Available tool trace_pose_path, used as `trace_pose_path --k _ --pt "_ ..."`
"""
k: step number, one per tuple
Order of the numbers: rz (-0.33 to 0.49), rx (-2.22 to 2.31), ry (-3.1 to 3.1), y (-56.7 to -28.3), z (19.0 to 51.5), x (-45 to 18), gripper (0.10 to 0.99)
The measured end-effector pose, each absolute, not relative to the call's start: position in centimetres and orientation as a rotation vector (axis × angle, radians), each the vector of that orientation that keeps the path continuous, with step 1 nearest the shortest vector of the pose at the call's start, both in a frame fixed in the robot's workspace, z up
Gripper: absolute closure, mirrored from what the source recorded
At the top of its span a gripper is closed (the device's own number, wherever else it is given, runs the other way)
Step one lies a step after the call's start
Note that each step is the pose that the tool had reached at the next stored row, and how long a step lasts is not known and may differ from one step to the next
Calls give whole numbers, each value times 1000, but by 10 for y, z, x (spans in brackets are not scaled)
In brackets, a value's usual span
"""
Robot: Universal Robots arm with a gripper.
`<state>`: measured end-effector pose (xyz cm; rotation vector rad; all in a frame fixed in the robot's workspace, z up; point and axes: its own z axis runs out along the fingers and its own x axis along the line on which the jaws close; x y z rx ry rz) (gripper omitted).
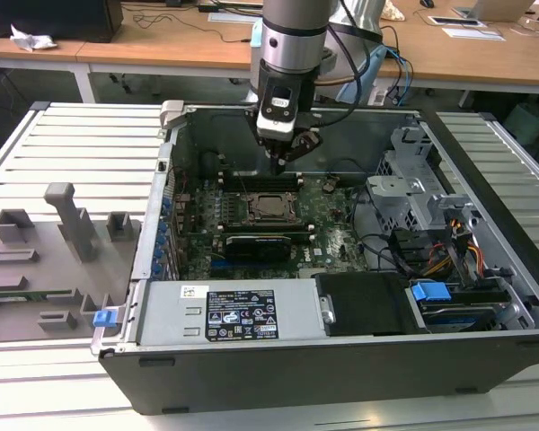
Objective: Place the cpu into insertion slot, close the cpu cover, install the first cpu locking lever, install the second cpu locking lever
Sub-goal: 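Install the first cpu locking lever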
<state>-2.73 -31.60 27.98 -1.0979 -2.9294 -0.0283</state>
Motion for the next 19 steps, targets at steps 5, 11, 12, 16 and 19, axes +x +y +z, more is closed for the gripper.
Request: trace_pose_path --k 5,11,12,16,19 --pt "-39 -919 -2996 -316 280 -27 980" --pt "-39 -815 -3025 -316 280 -27 980" --pt "-38 -803 -3028 -316 280 -27 980" --pt "-38 -700 -3053 -316 280 -27 980" --pt "-38 -669 -3059 -316 280 -27 980"
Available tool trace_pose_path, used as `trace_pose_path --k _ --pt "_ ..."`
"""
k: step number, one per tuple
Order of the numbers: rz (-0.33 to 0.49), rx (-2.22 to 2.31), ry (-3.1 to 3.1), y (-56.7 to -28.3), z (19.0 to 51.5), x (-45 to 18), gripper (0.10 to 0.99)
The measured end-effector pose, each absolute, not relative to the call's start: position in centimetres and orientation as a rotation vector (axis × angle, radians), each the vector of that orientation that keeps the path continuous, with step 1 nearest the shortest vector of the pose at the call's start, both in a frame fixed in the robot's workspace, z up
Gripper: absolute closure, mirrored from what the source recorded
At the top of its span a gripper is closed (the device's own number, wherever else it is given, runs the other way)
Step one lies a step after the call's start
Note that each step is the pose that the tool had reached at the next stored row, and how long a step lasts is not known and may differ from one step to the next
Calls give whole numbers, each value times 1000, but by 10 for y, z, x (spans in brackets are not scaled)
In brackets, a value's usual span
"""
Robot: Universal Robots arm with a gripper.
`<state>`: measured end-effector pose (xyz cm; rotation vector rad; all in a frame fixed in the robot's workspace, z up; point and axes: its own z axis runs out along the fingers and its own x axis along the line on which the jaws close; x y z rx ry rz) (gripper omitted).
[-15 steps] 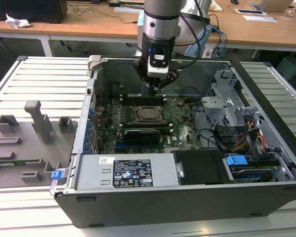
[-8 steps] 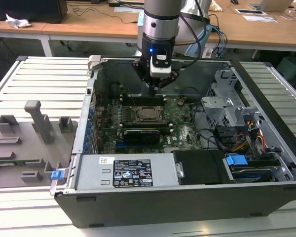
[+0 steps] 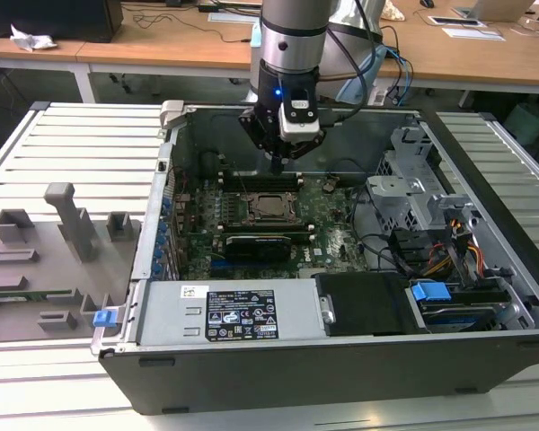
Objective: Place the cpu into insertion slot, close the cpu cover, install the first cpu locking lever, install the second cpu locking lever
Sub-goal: 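Install the first cpu locking lever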
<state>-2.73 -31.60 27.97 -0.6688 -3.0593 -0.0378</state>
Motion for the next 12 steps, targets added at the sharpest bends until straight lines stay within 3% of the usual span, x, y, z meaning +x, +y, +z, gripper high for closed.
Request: trace_pose_path --k 12 --pt "-37 -486 -3092 -316 280 -27 980"
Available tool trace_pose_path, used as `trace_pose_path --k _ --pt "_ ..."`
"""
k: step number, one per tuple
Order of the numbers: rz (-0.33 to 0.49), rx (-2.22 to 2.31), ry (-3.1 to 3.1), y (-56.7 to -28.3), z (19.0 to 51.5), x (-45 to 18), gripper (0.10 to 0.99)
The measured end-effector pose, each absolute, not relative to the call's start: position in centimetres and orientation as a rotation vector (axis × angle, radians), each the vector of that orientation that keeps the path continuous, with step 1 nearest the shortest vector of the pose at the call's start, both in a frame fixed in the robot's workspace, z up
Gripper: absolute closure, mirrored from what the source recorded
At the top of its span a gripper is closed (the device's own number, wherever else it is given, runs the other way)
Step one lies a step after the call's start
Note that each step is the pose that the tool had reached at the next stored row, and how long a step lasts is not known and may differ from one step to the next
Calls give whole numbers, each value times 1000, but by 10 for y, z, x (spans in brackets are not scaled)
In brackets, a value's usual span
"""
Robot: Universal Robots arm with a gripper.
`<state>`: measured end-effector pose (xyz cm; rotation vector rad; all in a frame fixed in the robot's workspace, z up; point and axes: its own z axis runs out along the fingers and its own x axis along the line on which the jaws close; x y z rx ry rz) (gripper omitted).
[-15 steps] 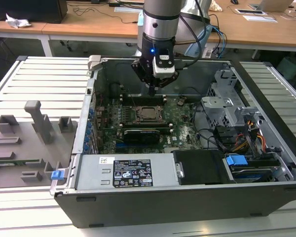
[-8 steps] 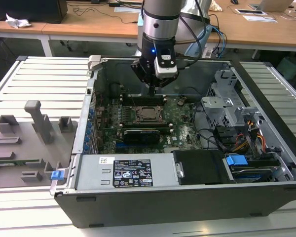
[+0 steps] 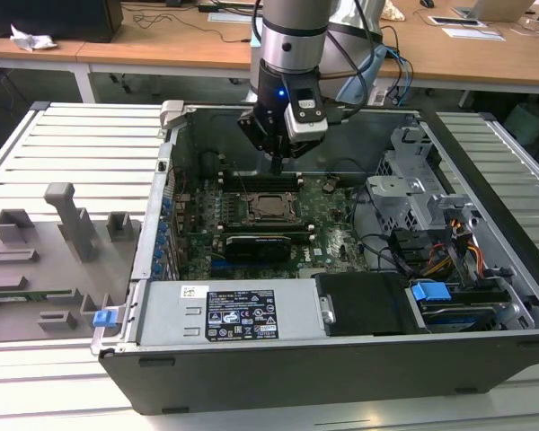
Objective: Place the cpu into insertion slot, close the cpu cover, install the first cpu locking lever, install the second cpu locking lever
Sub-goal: 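Install the first cpu locking lever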
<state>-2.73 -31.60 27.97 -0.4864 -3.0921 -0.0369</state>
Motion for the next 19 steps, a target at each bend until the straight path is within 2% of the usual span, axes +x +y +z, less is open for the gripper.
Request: trace_pose_path --k 19 --pt "-35 -200 -3122 -316 280 -27 980"
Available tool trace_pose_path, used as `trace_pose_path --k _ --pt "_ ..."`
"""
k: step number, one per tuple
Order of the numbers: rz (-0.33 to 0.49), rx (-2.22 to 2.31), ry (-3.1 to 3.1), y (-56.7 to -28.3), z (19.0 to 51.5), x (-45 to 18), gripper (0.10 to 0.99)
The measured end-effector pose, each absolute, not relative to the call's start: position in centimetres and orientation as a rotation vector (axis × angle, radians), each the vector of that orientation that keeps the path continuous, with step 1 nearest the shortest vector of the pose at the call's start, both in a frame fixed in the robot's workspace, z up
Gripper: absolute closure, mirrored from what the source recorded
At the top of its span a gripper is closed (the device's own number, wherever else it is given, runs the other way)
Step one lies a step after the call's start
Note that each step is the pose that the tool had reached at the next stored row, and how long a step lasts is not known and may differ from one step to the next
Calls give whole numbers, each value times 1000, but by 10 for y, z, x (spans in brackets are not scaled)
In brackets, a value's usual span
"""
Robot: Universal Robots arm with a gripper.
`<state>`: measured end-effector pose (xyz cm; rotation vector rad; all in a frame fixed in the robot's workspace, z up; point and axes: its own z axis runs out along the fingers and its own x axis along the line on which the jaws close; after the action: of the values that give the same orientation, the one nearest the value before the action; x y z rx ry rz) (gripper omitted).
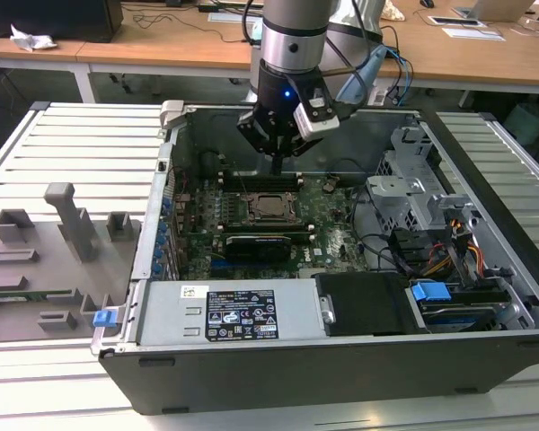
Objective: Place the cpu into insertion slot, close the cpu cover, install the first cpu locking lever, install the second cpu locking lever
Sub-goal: 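Install the first cpu locking lever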
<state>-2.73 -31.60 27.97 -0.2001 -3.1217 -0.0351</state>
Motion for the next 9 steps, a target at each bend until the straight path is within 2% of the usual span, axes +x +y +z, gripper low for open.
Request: trace_pose_path --k 9 --pt "-34 -83 -3126 -316 280 -27 980"
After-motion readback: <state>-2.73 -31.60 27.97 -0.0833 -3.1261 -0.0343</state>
